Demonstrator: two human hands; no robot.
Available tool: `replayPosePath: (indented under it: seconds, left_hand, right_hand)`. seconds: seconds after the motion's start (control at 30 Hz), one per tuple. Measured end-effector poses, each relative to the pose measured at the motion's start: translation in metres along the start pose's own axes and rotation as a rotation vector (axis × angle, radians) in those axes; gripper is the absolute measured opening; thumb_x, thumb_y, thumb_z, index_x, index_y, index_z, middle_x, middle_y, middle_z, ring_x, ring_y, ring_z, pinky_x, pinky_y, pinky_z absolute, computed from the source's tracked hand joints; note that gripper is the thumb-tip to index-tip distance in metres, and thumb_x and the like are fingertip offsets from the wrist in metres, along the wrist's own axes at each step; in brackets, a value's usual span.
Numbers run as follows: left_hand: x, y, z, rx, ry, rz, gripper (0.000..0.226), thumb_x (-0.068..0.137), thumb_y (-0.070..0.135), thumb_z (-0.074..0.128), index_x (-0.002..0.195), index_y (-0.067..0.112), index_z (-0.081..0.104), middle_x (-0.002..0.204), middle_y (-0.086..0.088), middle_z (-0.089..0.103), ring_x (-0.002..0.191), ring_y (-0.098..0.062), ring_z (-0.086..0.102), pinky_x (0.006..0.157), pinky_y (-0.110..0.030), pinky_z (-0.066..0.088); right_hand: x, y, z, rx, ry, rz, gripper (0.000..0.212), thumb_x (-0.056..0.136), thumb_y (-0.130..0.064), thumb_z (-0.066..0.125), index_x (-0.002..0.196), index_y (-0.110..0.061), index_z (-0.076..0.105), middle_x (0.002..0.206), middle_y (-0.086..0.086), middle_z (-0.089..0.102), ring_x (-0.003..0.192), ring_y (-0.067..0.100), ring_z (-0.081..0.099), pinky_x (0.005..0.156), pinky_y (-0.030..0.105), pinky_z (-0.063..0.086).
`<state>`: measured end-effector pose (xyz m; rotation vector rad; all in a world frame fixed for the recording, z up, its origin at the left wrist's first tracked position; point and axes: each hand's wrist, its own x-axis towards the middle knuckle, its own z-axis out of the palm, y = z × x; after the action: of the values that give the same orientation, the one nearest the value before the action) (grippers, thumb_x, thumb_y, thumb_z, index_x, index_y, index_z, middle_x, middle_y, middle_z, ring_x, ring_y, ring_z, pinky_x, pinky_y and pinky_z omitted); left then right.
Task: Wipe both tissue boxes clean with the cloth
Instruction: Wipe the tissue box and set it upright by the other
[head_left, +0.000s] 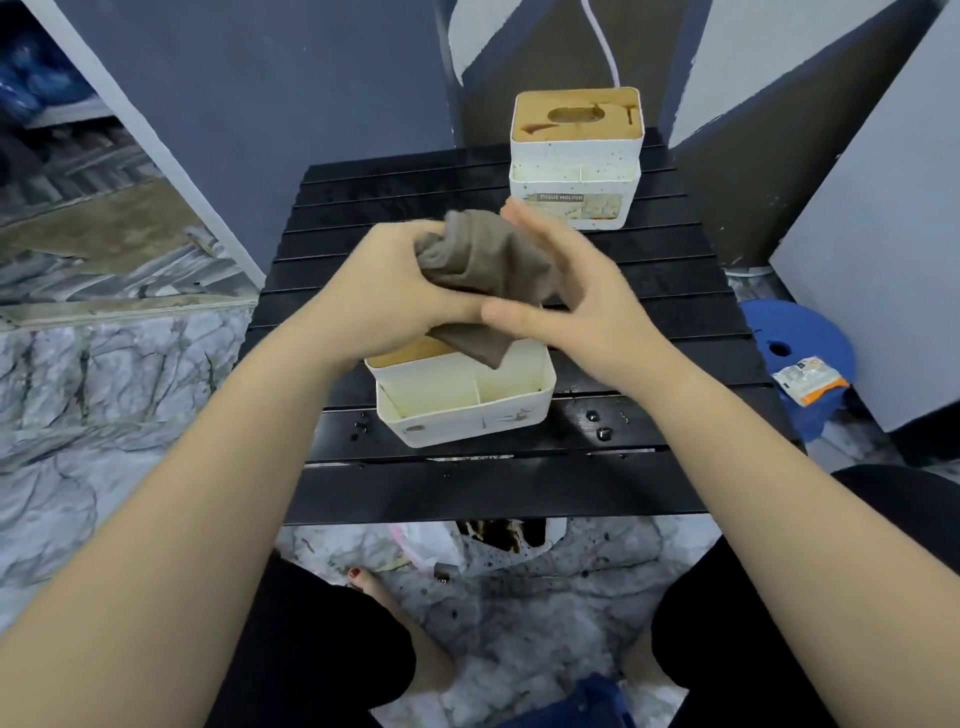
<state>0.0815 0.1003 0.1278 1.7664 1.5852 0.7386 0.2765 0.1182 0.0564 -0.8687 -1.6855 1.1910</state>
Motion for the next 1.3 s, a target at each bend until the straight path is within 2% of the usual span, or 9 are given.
replayPosePath:
  seconds: [0.13, 0.27, 0.4, 0.47, 0.63, 0.8, 1.03, 1.17, 1.3]
  left_hand:
    - [-0.002, -0.008, 0.001, -0.234, -0.014, 0.012, 0.066, 0.070, 0.042, 0.091, 0.123, 0.019, 0.059, 0.117, 0.001, 0.074, 0.110, -0.014, 0.070, 0.093, -0.034, 0.055]
    - [-0.011, -0.045, 0.005, 0.205, 0.241, -0.133, 0.096, 0.080, 0.063, 0.073, 0.156, 0.031, 0.025, 0.162, 0.005, 0.032, 0.149, -0.022, 0.027, 0.118, -0.046, 0.030]
    - [-0.018, -0.064, 0.030, -0.069, 0.202, -0.266, 0.105, 0.086, 0.059, 0.068, 0.163, 0.029, 0.002, 0.167, 0.007, 0.019, 0.151, -0.017, 0.025, 0.118, -0.034, 0.025]
    - [-0.017, -0.062, 0.037, -0.104, 0.260, -0.267, 0.099, 0.089, 0.056, 0.067, 0.163, 0.030, 0.006, 0.165, 0.007, 0.024, 0.150, -0.016, 0.028, 0.113, -0.030, 0.026]
    - [-0.016, -0.060, 0.040, -0.069, 0.275, -0.279, 0.094, 0.092, 0.056, 0.063, 0.163, 0.030, 0.007, 0.162, 0.003, 0.031, 0.147, -0.019, 0.031, 0.102, -0.024, 0.026]
    - [-0.017, -0.057, 0.041, -0.059, 0.294, -0.274, 0.094, 0.092, 0.056, 0.063, 0.163, 0.027, 0.009, 0.159, 0.002, 0.035, 0.144, -0.018, 0.034, 0.099, -0.022, 0.028]
    - [-0.021, -0.058, 0.042, -0.149, 0.326, -0.266, 0.092, 0.090, 0.052, 0.068, 0.162, 0.030, 0.014, 0.160, 0.011, 0.033, 0.143, -0.012, 0.035, 0.101, -0.021, 0.029]
    - [-0.021, -0.060, 0.044, -0.166, 0.315, -0.251, 0.092, 0.089, 0.051, 0.070, 0.162, 0.032, 0.016, 0.160, 0.012, 0.033, 0.143, -0.012, 0.037, 0.107, -0.024, 0.032]
    - [-0.019, -0.061, 0.046, -0.182, 0.335, -0.261, 0.094, 0.087, 0.055, 0.070, 0.161, 0.035, 0.016, 0.158, 0.012, 0.036, 0.142, -0.013, 0.039, 0.112, -0.031, 0.036]
  right_hand:
    - [0.006, -0.006, -0.002, 0.170, 0.362, 0.045, 0.018, 0.091, -0.009, 0.074, 0.109, -0.006, 0.071, 0.100, 0.005, 0.075, 0.094, 0.009, 0.069, 0.086, 0.027, 0.056]
    - [-0.019, 0.008, -0.013, -0.057, 0.744, 0.001, 0.008, 0.100, -0.008, 0.063, 0.108, -0.008, 0.065, 0.098, -0.007, 0.069, 0.093, 0.000, 0.064, 0.086, 0.022, 0.052]
    - [-0.057, 0.034, 0.026, -0.132, 0.406, 0.082, 0.052, 0.101, 0.002, 0.057, 0.149, -0.015, 0.052, 0.137, -0.001, 0.065, 0.128, 0.009, 0.060, 0.111, 0.030, 0.047]
    - [-0.075, 0.038, 0.045, -0.124, 0.383, 0.078, 0.060, 0.103, -0.001, 0.055, 0.156, -0.021, 0.038, 0.133, -0.002, 0.066, 0.117, -0.002, 0.061, 0.102, 0.017, 0.046]
    - [-0.097, 0.038, 0.048, -0.480, 0.471, -0.072, 0.050, 0.098, -0.008, 0.056, 0.147, 0.003, 0.050, 0.102, -0.001, 0.066, 0.087, 0.000, 0.055, 0.081, 0.009, 0.044]
    - [-0.110, 0.030, 0.045, -0.784, 0.387, -0.218, 0.043, 0.090, -0.018, 0.056, 0.125, 0.003, 0.071, 0.129, 0.019, 0.069, 0.115, 0.031, 0.069, 0.097, 0.036, 0.057]
    - [-0.082, -0.006, 0.012, 0.149, 0.722, 0.161, 0.032, 0.099, 0.000, 0.054, 0.091, -0.027, 0.071, 0.083, -0.002, 0.071, 0.084, 0.006, 0.063, 0.080, 0.032, 0.050]
    - [-0.034, 0.004, 0.015, 0.122, 0.510, 0.228, 0.037, 0.106, -0.007, 0.048, 0.136, -0.024, 0.062, 0.123, -0.017, 0.067, 0.114, -0.008, 0.061, 0.098, 0.014, 0.047]
    - [-0.012, 0.014, 0.034, 0.243, 0.346, 0.319, 0.046, 0.110, -0.033, 0.045, 0.156, -0.034, 0.042, 0.154, -0.011, 0.050, 0.139, 0.006, 0.050, 0.117, 0.038, 0.043]
